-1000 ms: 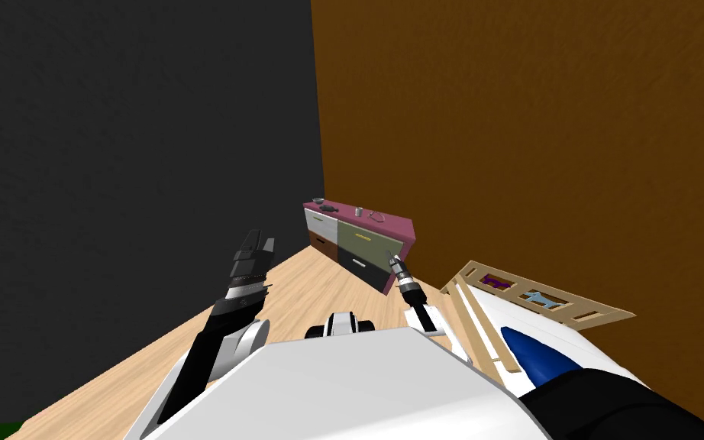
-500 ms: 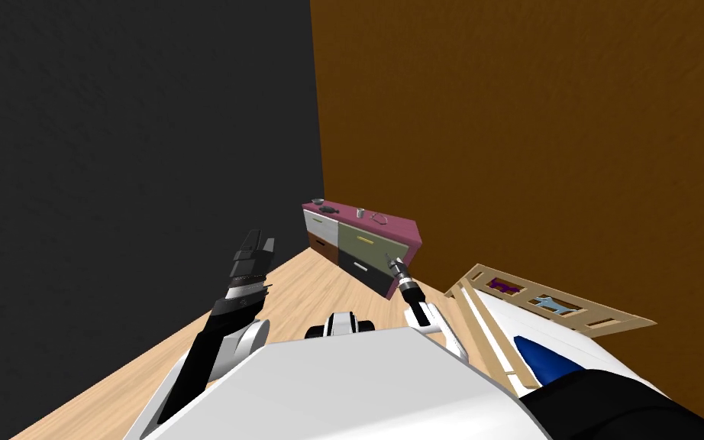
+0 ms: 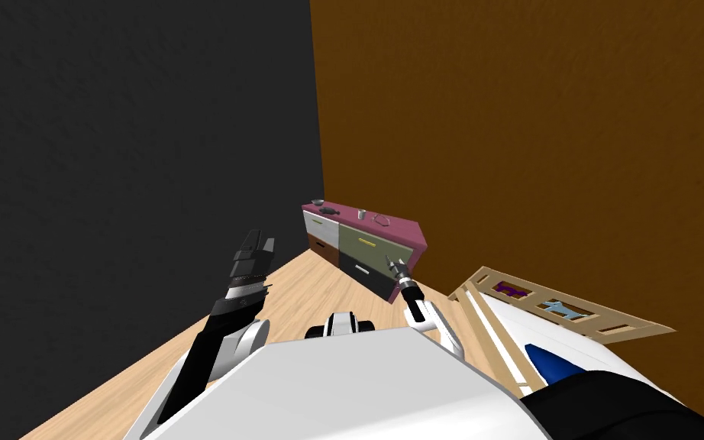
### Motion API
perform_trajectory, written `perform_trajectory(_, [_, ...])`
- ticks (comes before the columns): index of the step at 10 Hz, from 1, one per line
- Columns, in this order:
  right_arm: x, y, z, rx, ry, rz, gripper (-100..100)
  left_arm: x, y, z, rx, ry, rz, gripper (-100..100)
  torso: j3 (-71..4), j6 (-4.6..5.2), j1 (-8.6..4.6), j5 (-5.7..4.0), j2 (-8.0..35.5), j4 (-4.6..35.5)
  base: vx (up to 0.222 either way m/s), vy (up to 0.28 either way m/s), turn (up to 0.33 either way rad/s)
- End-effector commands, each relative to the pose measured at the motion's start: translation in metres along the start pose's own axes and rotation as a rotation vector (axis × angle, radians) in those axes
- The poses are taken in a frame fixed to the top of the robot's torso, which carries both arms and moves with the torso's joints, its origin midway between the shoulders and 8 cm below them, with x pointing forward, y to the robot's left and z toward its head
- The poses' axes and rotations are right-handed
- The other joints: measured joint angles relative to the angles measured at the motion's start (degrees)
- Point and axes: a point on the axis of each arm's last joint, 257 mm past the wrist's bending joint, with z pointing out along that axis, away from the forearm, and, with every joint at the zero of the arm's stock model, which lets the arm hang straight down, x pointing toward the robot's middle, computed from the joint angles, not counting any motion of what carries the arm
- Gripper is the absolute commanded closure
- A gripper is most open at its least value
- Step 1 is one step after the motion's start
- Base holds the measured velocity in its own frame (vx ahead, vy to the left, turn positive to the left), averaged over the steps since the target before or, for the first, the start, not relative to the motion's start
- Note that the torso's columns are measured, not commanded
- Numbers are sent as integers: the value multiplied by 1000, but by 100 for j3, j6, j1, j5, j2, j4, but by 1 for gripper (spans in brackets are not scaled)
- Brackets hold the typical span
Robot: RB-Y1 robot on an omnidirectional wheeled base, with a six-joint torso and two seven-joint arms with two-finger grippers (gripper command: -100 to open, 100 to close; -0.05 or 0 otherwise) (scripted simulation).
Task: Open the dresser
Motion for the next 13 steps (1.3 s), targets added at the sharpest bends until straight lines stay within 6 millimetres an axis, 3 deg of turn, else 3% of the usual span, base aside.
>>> perform_trajectory(1, [13, -21, 4, 60, 39, -130, -100, 0, 0, 0, 0, 0, 0, 0, 1, 0, -3, 0, 5, 1, 116, 33, -4])
perform_trajectory(2, [13, -21, 4, 59, 40, -164, -100, 0, 0, 0, 0, 0, 0, 0, 1, 0, -7, -2, 1, 0, 92, 42, 3])
perform_trajectory(7, [30, -60, 11, 166, 107, -409, -100, 0, 0, 0, 0, 0, 0, 0, 7, 1, -12, -3, 12, 3, 79, 48, 4])
perform_trajectory(9, [29, -60, 11, 165, 106, -448, -100, 0, 0, 0, 0, 0, 0, 0, 7, 1, -12, -3, 14, 3, 47, 16, 4])
perform_trajectory(10, [32, -72, 13, 198, 127, -516, -100, 0, 0, 0, 0, 0, 0, 0, 13, 1, -13, -3, 23, 6, 48, 20, 17])
perform_trajectory(13, [33, -83, 15, 230, 144, -622, -100, 0, 0, 0, 0, 0, 0, 0, 2, -1, 2, 1, 3, 1, 59, 37, 14])
